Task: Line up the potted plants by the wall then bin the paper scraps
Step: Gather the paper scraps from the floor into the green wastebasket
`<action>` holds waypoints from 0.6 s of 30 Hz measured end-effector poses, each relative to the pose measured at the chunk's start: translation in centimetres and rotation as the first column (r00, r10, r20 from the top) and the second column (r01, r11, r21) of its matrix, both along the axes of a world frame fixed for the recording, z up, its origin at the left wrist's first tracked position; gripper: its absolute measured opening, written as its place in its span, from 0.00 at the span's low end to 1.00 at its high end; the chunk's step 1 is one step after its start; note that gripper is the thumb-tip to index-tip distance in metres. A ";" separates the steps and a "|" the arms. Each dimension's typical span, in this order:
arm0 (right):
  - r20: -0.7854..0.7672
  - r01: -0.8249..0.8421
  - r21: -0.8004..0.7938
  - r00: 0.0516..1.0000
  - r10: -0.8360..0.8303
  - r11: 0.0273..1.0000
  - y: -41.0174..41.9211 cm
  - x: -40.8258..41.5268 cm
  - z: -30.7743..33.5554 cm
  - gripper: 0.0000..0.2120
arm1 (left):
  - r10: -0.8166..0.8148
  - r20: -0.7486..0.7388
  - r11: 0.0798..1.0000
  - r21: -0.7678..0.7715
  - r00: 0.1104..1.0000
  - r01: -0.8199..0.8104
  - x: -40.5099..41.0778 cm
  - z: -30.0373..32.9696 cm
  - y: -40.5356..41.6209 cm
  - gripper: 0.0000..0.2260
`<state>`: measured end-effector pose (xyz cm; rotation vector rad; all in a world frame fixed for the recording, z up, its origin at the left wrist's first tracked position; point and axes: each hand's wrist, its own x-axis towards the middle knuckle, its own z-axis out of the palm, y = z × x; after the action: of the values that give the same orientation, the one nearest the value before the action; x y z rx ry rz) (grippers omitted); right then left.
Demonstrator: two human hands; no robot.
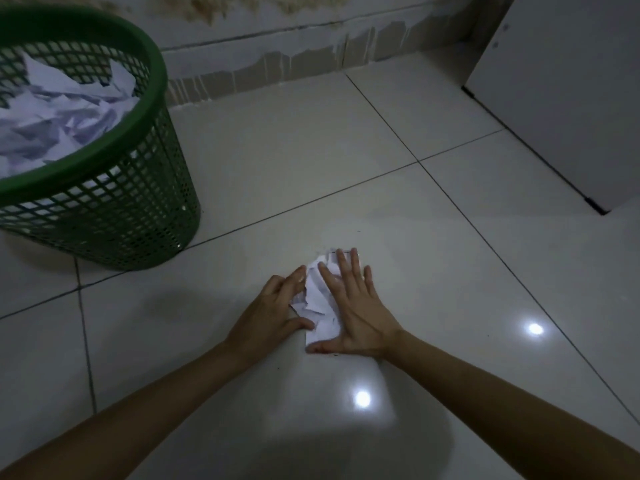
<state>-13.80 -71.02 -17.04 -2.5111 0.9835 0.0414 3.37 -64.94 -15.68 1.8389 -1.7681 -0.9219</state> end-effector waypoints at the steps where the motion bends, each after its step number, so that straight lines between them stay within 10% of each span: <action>1: 0.021 -0.029 -0.036 0.999 0.030 0.999 -0.2 0.3 -0.3 0.54 | 0.025 -0.069 1.000 0.002 0.997 -0.025 -0.2 -0.2 0.0 0.36; 8: 0.084 -0.049 -0.258 0.994 0.073 0.965 -0.1 1.5 -2.2 0.38 | 0.305 -0.276 0.948 -0.007 0.912 -0.319 -1.8 0.0 0.0 0.16; 18: 0.258 0.093 -0.471 0.965 0.036 0.877 0.7 1.8 -1.9 0.17 | 0.023 -0.149 0.995 -0.096 0.989 -0.037 -0.2 -0.3 -0.1 0.07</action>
<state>-12.00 -70.33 -18.98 -2.8394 1.0142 -0.6019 3.16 -65.07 -16.01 1.6856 -1.6611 -0.9177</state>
